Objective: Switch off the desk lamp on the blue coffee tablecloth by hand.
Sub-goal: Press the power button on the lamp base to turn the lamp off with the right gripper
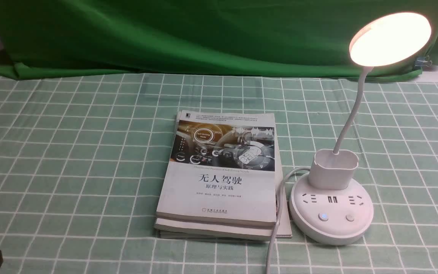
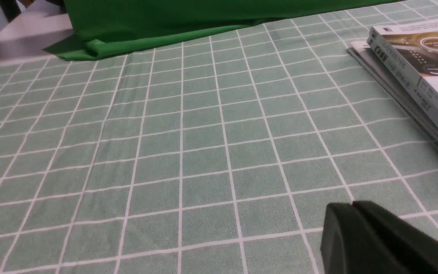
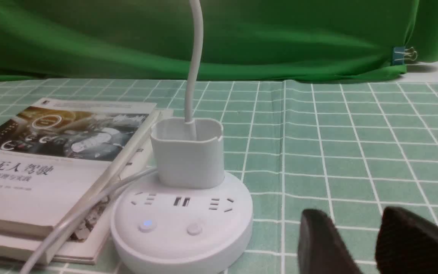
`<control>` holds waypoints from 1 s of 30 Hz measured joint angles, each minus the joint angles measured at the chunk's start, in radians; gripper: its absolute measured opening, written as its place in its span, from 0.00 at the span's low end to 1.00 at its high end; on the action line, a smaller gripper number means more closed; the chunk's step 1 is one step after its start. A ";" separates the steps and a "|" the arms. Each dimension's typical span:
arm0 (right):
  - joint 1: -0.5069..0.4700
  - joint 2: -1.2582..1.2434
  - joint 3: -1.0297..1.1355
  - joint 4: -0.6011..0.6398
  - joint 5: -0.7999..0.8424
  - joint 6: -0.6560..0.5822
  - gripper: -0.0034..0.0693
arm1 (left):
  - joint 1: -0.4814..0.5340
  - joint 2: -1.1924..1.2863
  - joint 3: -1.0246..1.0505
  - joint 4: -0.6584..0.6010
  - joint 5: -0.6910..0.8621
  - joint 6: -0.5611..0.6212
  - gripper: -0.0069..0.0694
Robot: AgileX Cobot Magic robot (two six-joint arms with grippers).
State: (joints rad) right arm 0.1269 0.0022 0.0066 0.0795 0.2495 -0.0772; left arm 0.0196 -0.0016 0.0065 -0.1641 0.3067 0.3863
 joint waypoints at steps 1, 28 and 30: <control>0.000 0.000 0.000 0.000 0.000 0.000 0.37 | 0.000 0.000 0.000 0.000 0.000 0.000 0.09; 0.000 0.000 0.000 0.065 -0.091 0.139 0.37 | 0.000 0.000 0.000 0.000 0.000 0.000 0.09; 0.000 0.000 0.000 0.087 -0.143 0.249 0.37 | 0.000 0.000 0.000 0.000 0.000 0.000 0.09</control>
State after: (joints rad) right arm 0.1269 0.0022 0.0066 0.1668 0.1064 0.1720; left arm 0.0196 -0.0016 0.0065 -0.1641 0.3067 0.3863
